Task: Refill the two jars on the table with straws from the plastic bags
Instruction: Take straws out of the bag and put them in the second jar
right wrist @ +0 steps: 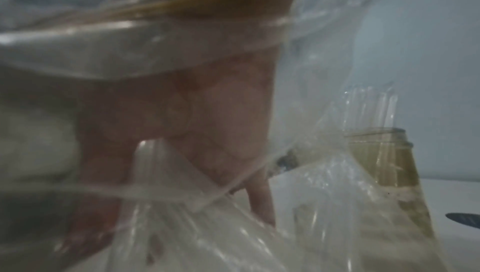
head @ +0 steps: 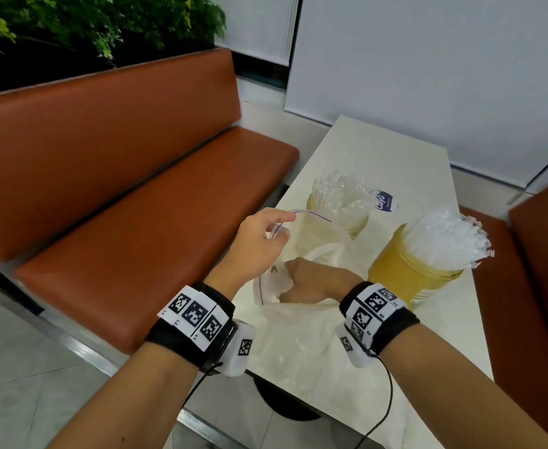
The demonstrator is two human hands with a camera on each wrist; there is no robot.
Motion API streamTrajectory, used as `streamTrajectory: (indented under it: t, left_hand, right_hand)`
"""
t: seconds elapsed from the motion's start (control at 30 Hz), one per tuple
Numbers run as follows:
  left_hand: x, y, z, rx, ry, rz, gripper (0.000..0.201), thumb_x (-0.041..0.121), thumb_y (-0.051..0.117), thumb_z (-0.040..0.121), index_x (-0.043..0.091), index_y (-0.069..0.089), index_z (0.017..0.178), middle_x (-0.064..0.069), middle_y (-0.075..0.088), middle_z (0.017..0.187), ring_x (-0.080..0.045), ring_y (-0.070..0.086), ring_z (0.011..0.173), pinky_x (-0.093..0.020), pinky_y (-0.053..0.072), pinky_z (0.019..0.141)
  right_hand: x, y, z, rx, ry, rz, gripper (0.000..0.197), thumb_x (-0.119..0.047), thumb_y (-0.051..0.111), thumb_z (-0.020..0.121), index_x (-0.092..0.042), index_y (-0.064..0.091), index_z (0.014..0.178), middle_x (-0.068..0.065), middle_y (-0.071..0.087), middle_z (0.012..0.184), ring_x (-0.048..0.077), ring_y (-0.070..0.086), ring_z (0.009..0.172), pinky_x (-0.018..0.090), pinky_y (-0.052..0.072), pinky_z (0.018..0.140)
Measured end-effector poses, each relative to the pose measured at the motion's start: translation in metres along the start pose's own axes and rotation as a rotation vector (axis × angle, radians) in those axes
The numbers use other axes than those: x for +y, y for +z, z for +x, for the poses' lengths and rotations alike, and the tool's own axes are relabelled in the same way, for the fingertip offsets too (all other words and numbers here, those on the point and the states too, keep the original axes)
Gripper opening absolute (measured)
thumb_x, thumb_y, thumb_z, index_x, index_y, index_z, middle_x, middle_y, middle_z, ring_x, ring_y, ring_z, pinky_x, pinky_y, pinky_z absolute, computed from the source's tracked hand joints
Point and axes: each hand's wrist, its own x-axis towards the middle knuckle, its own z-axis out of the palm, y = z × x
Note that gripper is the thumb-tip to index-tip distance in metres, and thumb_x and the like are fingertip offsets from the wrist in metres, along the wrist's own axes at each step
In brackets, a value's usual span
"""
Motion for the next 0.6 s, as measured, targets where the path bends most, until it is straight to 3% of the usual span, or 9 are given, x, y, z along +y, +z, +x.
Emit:
streamTrajectory:
  t: [0.1,0.2,0.27,0.33,0.4,0.5,0.6]
  left_hand:
    - [0.007,-0.005,-0.003,0.010,-0.105,-0.149,0.028,0.033,0.058,0.101,0.013,0.074,0.110,0.004,0.066,0.114,-0.017,0.064,0.102,-0.033,0.062,0.082]
    - [0.009,-0.010,-0.004,-0.009,-0.187,-0.207,0.040,0.046,0.049,0.102,0.017,0.072,0.114,0.011,0.065,0.115,-0.010,0.064,0.105,-0.033,0.061,0.086]
    - [0.008,-0.010,-0.006,-0.022,-0.201,-0.207,0.044,0.051,0.043,0.103,0.020,0.070,0.119,0.011,0.065,0.119,-0.009,0.064,0.109,-0.037,0.061,0.089]
    - [0.007,-0.009,-0.009,-0.043,-0.199,-0.204,0.053,0.060,0.040,0.099,0.023,0.068,0.124,0.009,0.064,0.122,-0.009,0.063,0.110,-0.036,0.060,0.089]
    - [0.006,-0.008,-0.012,-0.093,-0.171,-0.212,0.061,0.069,0.054,0.087,0.025,0.066,0.128,0.010,0.060,0.127,-0.008,0.061,0.114,-0.033,0.057,0.090]
    - [0.004,-0.001,-0.014,-0.182,-0.106,-0.034,0.078,0.065,0.082,0.063,0.029,0.061,0.130,0.016,0.054,0.128,-0.001,0.057,0.114,-0.023,0.048,0.091]
    - [0.002,0.013,-0.012,-0.129,-0.123,-0.036,0.084,0.062,0.091,0.052,0.033,0.057,0.124,0.014,0.062,0.121,-0.002,0.061,0.110,-0.027,0.054,0.090]
  right_hand:
    - [0.009,-0.012,-0.001,0.057,-0.087,0.174,0.048,-0.021,0.069,0.089,-0.024,0.053,0.134,-0.003,0.060,0.123,0.022,0.057,0.116,0.036,0.047,0.101]
    - [0.014,-0.028,-0.007,0.164,-0.195,0.366,0.029,-0.016,0.068,0.092,-0.035,0.056,0.109,-0.012,0.062,0.102,0.013,0.061,0.102,0.034,0.049,0.096]
    - [0.012,-0.042,-0.014,0.263,-0.275,0.446,0.031,-0.016,0.066,0.094,-0.034,0.056,0.118,-0.021,0.063,0.101,0.001,0.061,0.099,0.027,0.049,0.096]
    - [0.008,-0.057,-0.022,0.373,-0.363,0.518,0.029,-0.018,0.065,0.096,-0.035,0.059,0.118,-0.022,0.067,0.098,0.003,0.064,0.097,0.026,0.050,0.093]
    - [0.003,-0.069,-0.031,0.473,-0.428,0.615,0.019,-0.016,0.064,0.098,-0.026,0.059,0.114,-0.016,0.068,0.091,0.006,0.066,0.091,0.023,0.050,0.086]
    - [-0.011,-0.081,-0.044,0.591,-0.527,0.727,0.026,-0.014,0.062,0.099,-0.014,0.053,0.124,-0.007,0.067,0.095,0.003,0.068,0.088,0.016,0.051,0.078]
    - [-0.026,-0.085,-0.045,0.637,-0.591,0.810,0.039,-0.017,0.061,0.100,-0.007,0.047,0.135,-0.001,0.066,0.099,0.015,0.073,0.091,0.024,0.055,0.077]
